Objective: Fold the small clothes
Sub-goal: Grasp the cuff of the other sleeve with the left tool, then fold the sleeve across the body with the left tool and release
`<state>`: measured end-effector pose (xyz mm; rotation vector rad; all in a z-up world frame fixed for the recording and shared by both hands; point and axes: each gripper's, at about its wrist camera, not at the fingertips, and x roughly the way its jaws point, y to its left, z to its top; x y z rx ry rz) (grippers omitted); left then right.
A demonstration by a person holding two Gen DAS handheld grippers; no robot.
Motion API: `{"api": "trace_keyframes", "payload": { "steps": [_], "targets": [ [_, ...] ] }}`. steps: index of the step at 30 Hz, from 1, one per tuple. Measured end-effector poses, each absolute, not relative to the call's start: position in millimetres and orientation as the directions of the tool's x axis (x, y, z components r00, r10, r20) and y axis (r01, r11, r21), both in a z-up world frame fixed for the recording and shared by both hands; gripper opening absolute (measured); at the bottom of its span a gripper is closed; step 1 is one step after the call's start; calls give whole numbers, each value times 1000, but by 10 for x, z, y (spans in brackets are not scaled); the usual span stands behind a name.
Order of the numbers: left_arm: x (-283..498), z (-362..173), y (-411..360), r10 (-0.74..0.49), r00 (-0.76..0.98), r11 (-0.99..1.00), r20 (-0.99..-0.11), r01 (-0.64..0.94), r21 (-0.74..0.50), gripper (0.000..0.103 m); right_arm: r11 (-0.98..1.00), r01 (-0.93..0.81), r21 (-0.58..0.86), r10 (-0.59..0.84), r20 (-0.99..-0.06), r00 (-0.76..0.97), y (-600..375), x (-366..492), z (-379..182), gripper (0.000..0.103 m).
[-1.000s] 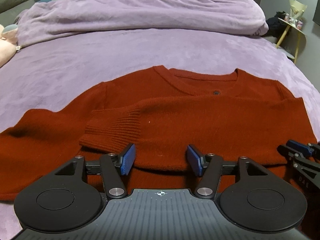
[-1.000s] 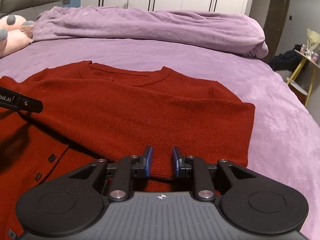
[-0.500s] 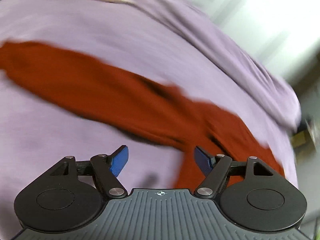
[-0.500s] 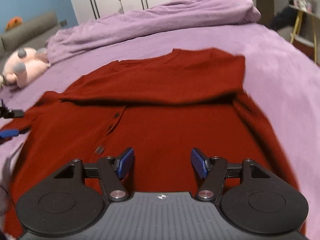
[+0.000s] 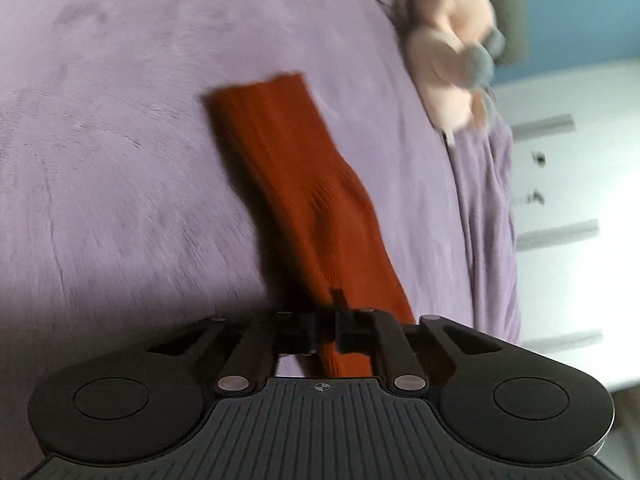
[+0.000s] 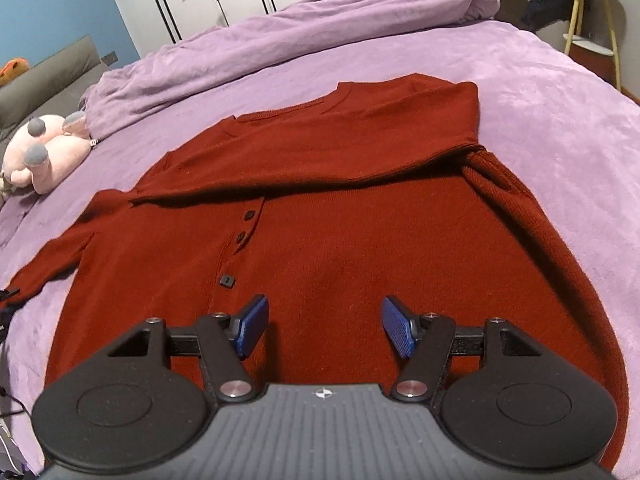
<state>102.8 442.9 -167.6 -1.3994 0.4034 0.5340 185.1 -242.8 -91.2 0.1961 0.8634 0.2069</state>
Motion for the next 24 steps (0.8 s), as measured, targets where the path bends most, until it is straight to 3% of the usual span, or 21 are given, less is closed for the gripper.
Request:
{"api": "trace_keyframes", "payload": {
  "steps": [4,8,12,19,20,22,23,24],
  "targets": [
    [982,-1711,4486,118,840,69,-530,-539,-839,9,964,-98,247,252,-736,629,-2407,1855,-911,63],
    [1122,-1398,4329,156,811,252,-564,-584,-771,8,961,-91,263,260,-734,628,-2423,1876,-906,63],
    [1396,-808,3873,123,864,522,-488,-475,-709,8,957,-94,275,271,-727,631,-2455,1870,-910,63],
    [2117,-16,2230,-170,907,845,-386,-67,-531,9,942,-84,324,300,-709,638,-2584,1842,-889,63],
    [2225,6,1925,-226,888,865,-399,-5,-502,9,941,-81,328,301,-706,641,-2609,1831,-879,63],
    [2396,-83,1507,-309,837,875,-452,65,-479,28,940,-71,335,299,-702,646,-2667,1820,-861,63],
    [2468,-187,1353,-341,802,869,-491,70,-489,32,939,-65,337,297,-702,648,-2695,1821,-855,63],
    [2524,-320,1248,-353,763,864,-541,45,-501,30,938,-58,341,295,-702,648,-2718,1827,-851,62]
  ]
}}
